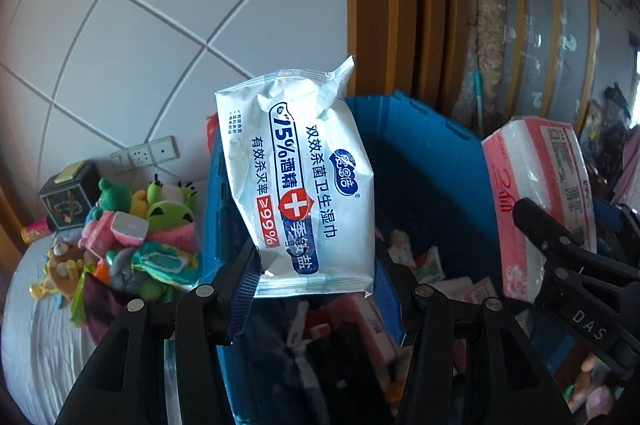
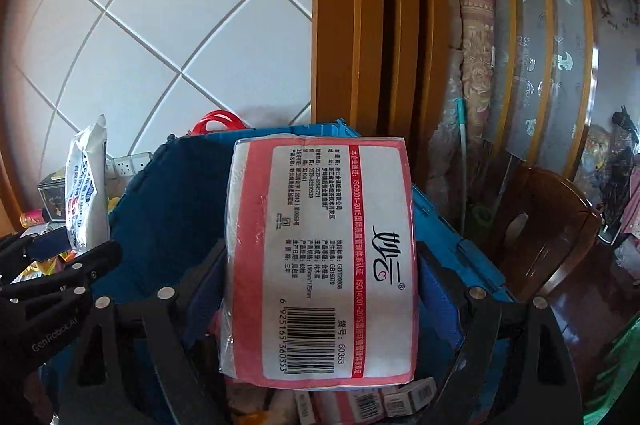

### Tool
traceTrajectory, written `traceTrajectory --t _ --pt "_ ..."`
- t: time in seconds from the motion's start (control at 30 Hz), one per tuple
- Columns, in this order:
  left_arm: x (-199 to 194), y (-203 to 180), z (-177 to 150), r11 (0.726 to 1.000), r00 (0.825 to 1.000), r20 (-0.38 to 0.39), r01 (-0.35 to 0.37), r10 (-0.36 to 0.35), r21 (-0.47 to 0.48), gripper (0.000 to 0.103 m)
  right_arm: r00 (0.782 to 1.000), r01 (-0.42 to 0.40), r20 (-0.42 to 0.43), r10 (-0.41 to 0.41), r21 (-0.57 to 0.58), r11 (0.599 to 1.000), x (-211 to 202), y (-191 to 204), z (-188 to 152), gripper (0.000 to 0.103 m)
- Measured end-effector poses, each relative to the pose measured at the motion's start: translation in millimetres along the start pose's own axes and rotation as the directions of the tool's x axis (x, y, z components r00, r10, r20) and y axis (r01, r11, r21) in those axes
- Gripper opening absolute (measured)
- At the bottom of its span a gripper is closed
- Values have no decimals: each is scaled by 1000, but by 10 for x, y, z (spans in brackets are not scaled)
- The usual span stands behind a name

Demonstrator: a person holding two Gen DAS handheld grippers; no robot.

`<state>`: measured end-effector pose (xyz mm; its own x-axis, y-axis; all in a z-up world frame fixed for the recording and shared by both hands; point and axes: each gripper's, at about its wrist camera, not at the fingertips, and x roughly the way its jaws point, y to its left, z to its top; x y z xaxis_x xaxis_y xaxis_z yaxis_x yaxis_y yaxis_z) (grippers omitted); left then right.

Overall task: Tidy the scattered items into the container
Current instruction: 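Carry the wet-wipe pack with the left tool while the right tool carries the tissue pack over the crate, then lower both packs into the blue crate and open both tools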

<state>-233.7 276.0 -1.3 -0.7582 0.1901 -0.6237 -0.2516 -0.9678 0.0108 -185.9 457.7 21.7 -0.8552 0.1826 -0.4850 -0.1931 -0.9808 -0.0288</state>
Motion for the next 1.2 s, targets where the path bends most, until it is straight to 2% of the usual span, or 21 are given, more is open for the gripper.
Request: traceTrajectory --t 0.07,0.13,0.23,0.37,0.5,0.87,0.93,0.97,1.03,1.13,1.2 --pt "73 -203 -24 1000 996 -84 0 0 -3 52 999 -10 -33 10 -5 1000 76 -154 -28 87" --pt "62 -385 -75 1000 992 -125 17 -18 -10 52 997 -21 -73 20 -12 1000 93 -226 -104 87" --pt "63 -594 -172 1000 985 -175 -9 9 1 53 989 -58 -137 54 -25 998 147 -294 -206 87" --pt "136 -652 -346 1000 969 -249 -12 6 -21 53 979 -74 -195 60 -65 995 171 -284 -344 87" --pt "123 -680 -421 999 968 -249 -35 29 -22 53 975 -85 -213 68 -74 994 166 -268 -420 87" --pt "173 -743 -493 999 964 -263 -39 35 -7 58 959 -84 -278 60 -74 994 337 -357 -400 88" --pt "179 -750 -509 999 964 -265 -40 38 -2 61 956 -80 -287 57 -69 994 364 -383 -403 89" --pt "181 -752 -517 999 964 -265 -41 40 0 68 956 -79 -289 57 -65 995 372 -398 -406 90" --pt "179 -752 -532 999 965 -259 -48 47 3 75 957 -72 -286 52 -61 996 369 -419 -394 91" --pt "167 -754 -542 999 967 -252 -46 46 5 77 959 -63 -281 45 -55 996 363 -450 -376 93" --pt "162 -749 -544 999 968 -246 -53 53 6 80 960 -57 -277 41 -51 997 360 -471 -365 99"
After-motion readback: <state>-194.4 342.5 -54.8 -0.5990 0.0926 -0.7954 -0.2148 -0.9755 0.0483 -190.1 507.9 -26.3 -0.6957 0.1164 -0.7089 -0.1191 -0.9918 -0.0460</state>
